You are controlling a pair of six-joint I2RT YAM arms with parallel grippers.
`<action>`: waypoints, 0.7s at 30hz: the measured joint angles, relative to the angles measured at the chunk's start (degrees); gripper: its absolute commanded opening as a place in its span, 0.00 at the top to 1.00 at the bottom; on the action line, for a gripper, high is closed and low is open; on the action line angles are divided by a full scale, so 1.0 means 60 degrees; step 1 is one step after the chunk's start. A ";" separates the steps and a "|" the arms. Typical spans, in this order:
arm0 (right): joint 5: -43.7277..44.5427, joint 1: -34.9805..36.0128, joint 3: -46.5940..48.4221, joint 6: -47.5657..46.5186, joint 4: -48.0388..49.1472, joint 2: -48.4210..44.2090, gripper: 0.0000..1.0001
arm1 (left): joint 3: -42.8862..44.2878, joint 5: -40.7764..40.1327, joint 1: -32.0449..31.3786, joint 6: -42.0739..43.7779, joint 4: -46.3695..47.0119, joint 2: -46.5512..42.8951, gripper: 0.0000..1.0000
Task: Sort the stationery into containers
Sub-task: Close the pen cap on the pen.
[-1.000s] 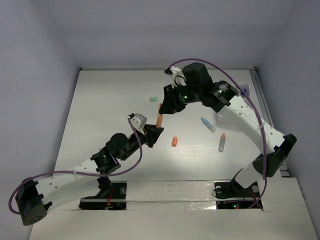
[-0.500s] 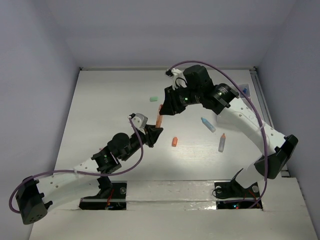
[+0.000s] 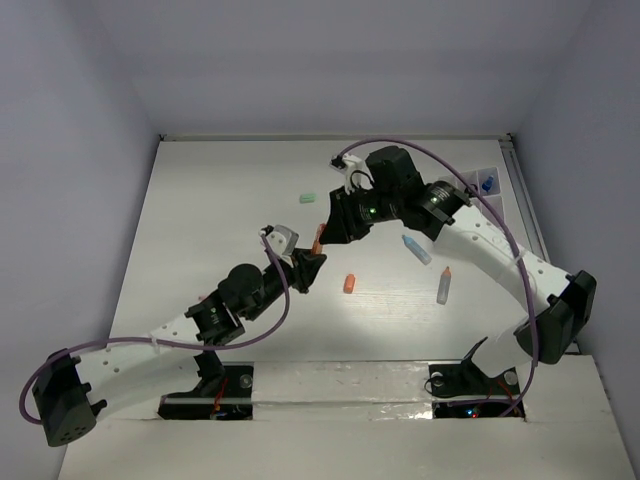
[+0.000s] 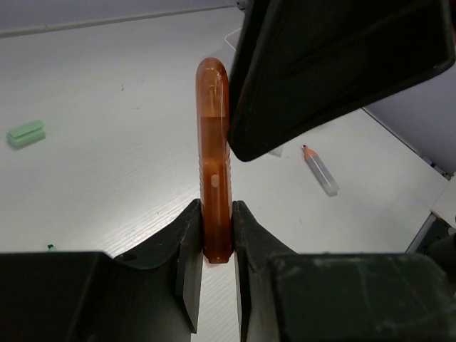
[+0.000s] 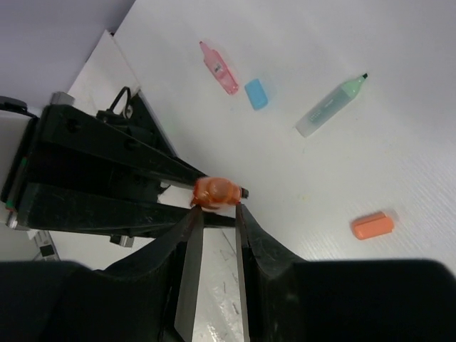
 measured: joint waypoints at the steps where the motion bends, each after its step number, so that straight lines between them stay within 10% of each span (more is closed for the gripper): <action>1: -0.0025 -0.0004 -0.0138 0.0015 0.0095 -0.0066 1.00 | 0.0029 -0.0044 0.0000 0.0018 0.0011 0.0018 1.00; 6: -0.0015 0.0025 -0.0965 0.0197 0.0193 -0.0251 0.97 | 0.0346 -0.0255 0.0000 0.0113 0.0652 0.0036 1.00; 8: 0.0015 0.0066 -0.1271 0.0262 0.0237 -0.0248 0.70 | 0.0477 -0.0273 0.0000 0.0149 0.0889 0.0036 1.00; 13: 0.0419 0.0109 -0.1552 0.0295 0.0313 -0.0546 0.39 | 0.0641 -0.0331 0.0000 0.0182 0.1228 0.0160 1.00; 21: 0.1705 0.0120 -0.1086 0.0171 0.0386 -0.2073 0.25 | 0.0627 -0.0401 0.0000 0.0080 0.1166 0.0208 1.00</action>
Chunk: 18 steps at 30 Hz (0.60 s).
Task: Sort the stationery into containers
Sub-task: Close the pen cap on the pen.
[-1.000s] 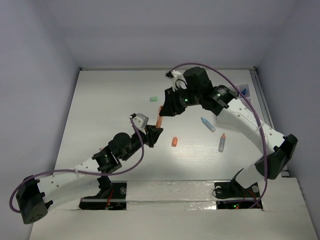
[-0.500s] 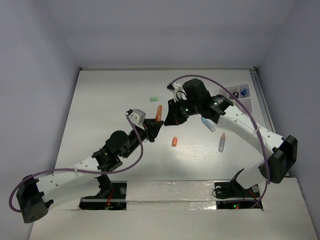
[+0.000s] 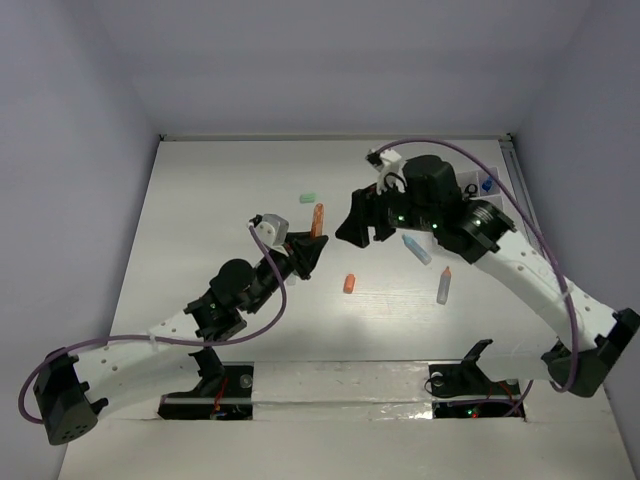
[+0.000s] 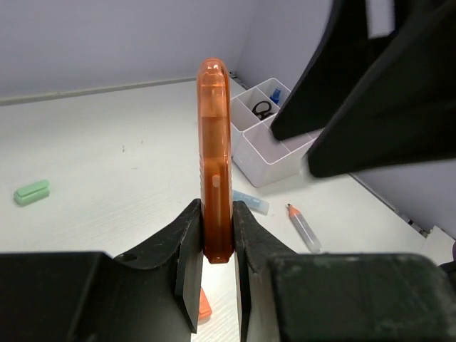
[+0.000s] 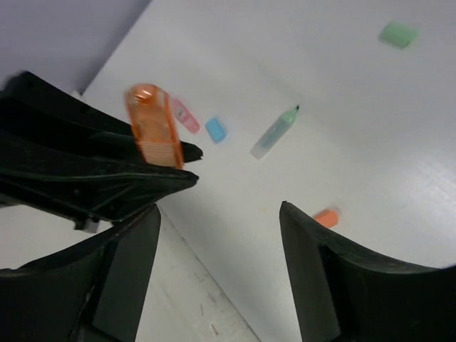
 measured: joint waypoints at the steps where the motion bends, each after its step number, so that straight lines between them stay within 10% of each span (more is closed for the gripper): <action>1: 0.0135 0.0004 0.0051 -0.0025 0.0058 -0.0226 0.23 | -0.0022 0.0000 0.0000 -0.0025 0.0000 -0.0015 1.00; 18: 0.0117 0.0004 0.0714 0.1093 0.2350 0.1129 0.11 | -0.0109 0.0142 0.0000 -0.0299 0.0000 -0.0015 1.00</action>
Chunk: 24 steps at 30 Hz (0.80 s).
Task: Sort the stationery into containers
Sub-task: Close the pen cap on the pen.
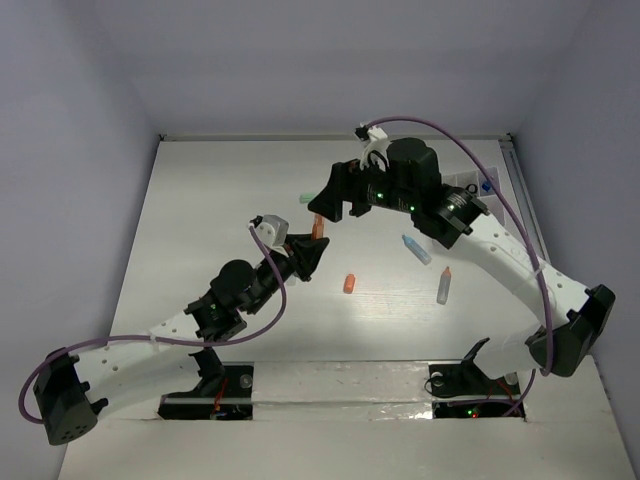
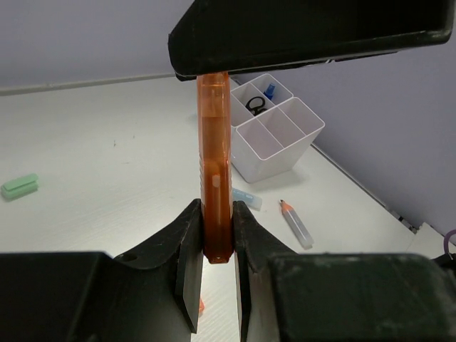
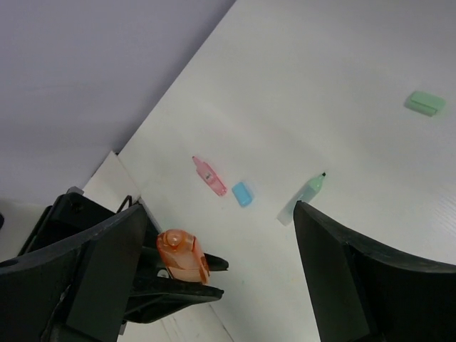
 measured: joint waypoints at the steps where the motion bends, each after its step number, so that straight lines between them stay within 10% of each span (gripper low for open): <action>1: -0.0011 0.0000 -0.0011 0.0040 0.0015 0.0029 0.12 | 0.0000 0.0000 0.0000 -0.0004 0.0007 0.0007 1.00; 19: -0.0331 0.0200 -0.0769 0.0525 0.0816 0.0029 0.38 | 0.0004 -0.0237 0.0000 0.0007 0.0229 0.0401 1.00; 24: -0.0321 0.0302 -0.0856 0.0590 0.0903 0.0029 0.65 | 0.0015 -0.0259 0.0000 0.0040 0.0317 0.0492 1.00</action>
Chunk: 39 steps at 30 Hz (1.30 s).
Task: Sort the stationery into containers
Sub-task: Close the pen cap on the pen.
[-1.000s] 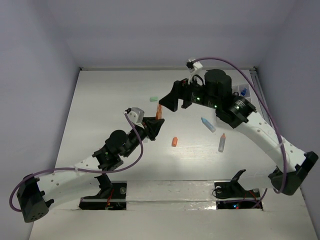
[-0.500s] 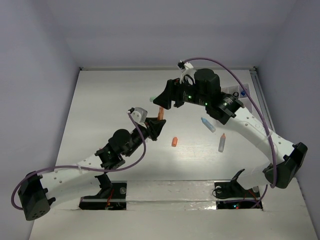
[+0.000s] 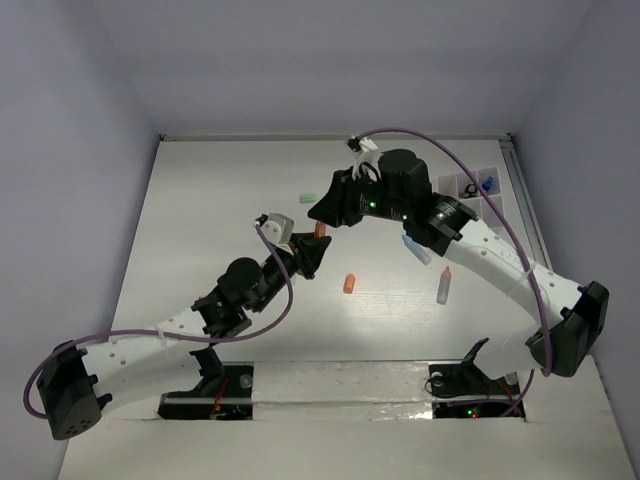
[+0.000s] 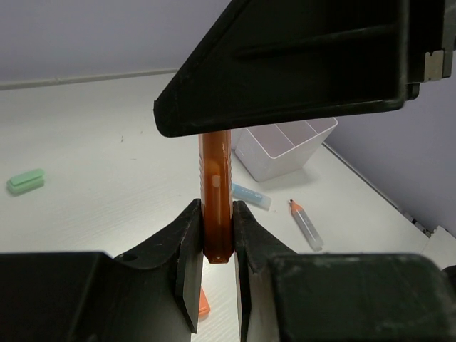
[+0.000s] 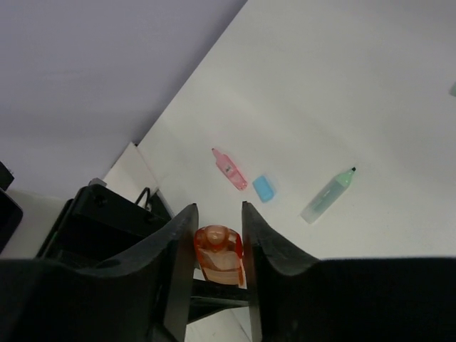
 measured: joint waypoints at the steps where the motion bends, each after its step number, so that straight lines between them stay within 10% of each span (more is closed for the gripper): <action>1: -0.0007 0.0015 -0.0022 0.0033 0.0066 0.0000 0.70 | 0.0000 0.0000 0.0000 0.0000 0.0015 0.0033 1.00; 17: 0.0987 0.0510 -0.1541 0.0284 0.1985 -0.0576 1.00 | 0.0106 -0.0255 -0.0022 0.0197 -0.0619 -0.0197 1.00; 39: 0.2940 0.0900 -0.4721 0.1501 0.7100 -0.1311 1.00 | 0.1985 -0.0703 -0.0069 0.1410 -0.3056 0.0583 1.00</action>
